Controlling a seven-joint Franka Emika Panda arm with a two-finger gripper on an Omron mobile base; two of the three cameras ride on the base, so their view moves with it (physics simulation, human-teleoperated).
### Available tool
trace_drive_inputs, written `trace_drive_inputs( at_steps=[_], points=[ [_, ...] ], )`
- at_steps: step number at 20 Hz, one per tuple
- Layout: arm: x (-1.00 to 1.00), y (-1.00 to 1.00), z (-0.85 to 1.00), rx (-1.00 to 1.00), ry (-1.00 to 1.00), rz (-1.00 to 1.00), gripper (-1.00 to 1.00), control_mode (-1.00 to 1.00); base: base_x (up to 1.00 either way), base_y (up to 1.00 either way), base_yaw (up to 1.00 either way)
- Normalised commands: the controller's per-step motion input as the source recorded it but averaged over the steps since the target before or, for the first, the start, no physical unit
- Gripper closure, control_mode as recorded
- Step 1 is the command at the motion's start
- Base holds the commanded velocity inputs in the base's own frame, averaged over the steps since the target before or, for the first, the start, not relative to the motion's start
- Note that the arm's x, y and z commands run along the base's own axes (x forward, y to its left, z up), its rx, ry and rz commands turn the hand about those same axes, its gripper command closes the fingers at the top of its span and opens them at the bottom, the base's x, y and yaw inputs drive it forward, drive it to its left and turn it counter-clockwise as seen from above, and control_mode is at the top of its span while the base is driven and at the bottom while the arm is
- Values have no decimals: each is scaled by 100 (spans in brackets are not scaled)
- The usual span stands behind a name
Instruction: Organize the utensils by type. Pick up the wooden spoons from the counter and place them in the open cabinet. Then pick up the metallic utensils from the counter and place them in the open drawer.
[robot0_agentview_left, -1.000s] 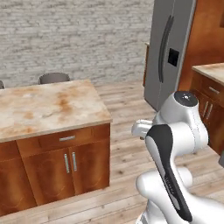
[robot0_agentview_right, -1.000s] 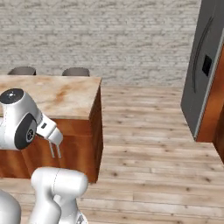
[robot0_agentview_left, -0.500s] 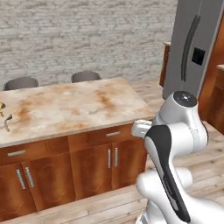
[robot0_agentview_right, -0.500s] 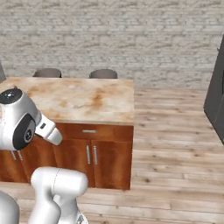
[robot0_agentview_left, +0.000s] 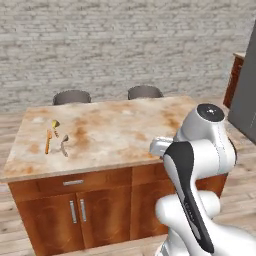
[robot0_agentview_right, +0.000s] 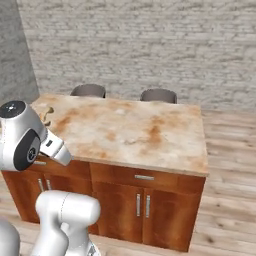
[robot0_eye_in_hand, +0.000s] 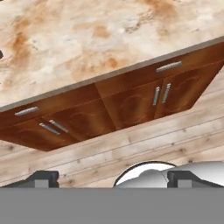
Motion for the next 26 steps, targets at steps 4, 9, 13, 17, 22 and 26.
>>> trace_drive_inputs(
  at_steps=[4, 9, 13, 17, 22, 26],
  points=[
    [0, 0, 0, 0, 0, 0, -100, 100, 61, 68, 24],
    [0, 0, 0, 0, 0, 0, -100, 100, 41, 81, 3],
    [0, 0, 0, 0, 0, 0, -100, 100, 35, 79, -3],
    [0, 0, 0, 0, 0, 0, -100, 100, 60, 55, 0],
    [0, 0, 0, 0, 0, 0, -100, 100, 69, 40, 2],
    [0, 0, 0, 0, 0, 0, -100, 100, 45, 3, 3]
  ],
)
